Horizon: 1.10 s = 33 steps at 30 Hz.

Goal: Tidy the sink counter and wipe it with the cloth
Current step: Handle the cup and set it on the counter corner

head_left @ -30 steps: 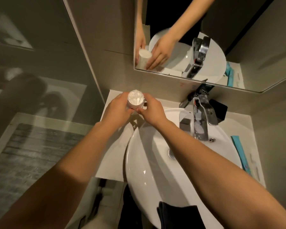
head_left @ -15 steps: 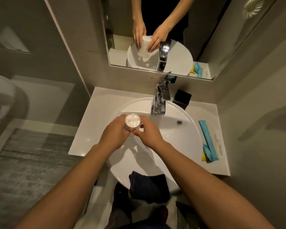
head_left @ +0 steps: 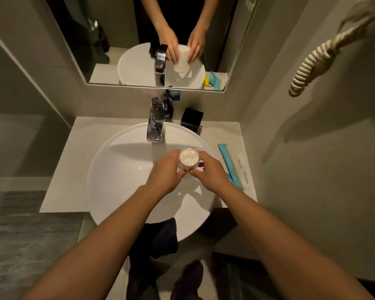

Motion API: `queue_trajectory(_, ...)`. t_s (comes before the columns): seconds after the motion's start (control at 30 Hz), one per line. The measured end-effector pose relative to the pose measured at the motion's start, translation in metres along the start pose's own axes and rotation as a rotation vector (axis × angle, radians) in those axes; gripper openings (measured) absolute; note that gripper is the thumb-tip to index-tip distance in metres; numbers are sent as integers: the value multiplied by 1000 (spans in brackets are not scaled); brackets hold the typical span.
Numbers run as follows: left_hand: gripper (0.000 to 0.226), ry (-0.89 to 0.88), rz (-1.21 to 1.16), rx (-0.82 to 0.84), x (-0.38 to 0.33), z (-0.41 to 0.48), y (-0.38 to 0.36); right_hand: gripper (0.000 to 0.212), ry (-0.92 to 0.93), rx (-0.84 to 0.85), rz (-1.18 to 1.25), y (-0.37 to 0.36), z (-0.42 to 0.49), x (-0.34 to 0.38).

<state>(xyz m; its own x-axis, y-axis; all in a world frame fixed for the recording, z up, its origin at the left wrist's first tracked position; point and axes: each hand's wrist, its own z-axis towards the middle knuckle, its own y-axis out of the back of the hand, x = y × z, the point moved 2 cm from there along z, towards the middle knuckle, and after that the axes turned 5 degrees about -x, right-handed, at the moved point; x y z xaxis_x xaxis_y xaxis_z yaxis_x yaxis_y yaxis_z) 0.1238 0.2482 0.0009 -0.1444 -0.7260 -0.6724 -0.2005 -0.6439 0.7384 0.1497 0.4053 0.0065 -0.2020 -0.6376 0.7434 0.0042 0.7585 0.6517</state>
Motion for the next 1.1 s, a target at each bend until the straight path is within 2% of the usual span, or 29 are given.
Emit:
queue_trajectory(0.43,52,-239,-6,61,-105,133,-49,59,-159,-275,204,106,76,-47)
queue_trajectory(0.67,44,-251,-32,140,-108,205,-84,51,-216,-340,236,115,136,-77)
queue_trajectory(0.93,53,-183,-113,162,-91,250,-134,52,-298,-370,204,101,188,-126)
queue_trajectory(1.1,42,-188,-103,148,-90,267,-158,50,-396,-418,313,96,202,-143)
